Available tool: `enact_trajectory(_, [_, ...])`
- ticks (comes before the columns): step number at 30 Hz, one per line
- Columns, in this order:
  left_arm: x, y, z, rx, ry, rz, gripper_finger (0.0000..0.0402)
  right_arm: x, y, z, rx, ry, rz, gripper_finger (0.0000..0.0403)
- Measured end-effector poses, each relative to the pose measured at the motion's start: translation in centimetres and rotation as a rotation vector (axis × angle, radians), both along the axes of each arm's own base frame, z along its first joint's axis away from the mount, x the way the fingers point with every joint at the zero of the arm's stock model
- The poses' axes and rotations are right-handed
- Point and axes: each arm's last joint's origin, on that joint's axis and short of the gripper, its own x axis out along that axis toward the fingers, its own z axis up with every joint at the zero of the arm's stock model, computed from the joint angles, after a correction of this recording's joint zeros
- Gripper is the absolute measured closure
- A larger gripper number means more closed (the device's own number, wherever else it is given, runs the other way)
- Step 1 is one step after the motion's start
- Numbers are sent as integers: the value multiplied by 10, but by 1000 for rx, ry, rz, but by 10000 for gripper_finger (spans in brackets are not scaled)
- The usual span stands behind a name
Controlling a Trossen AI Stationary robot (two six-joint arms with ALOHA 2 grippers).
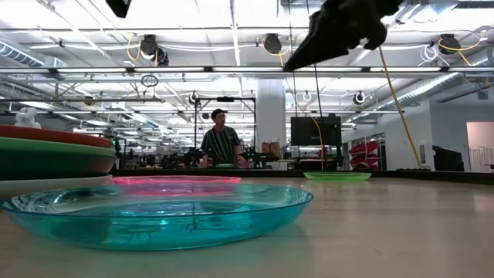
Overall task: Stack plastic plates
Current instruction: Stack the pink plate on top of the dark orange plate
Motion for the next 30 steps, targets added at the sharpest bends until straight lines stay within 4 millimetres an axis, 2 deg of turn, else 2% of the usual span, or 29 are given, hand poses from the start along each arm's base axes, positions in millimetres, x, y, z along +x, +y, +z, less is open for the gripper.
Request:
enact_trajectory(8, [40,-12,-21,8,36,4,371,-55,-13,12,64,-362,207,393])
enact_trajectory(12, [57,-12,-34,-29,58,70,371,-78,-18,13,56,-465,277,393])
enact_trajectory(20, [78,10,-56,-169,137,219,371,-109,-24,18,61,-561,332,392])
enact_trajectory(30, [98,46,-87,-319,240,334,371,-129,-27,21,48,-531,366,392])
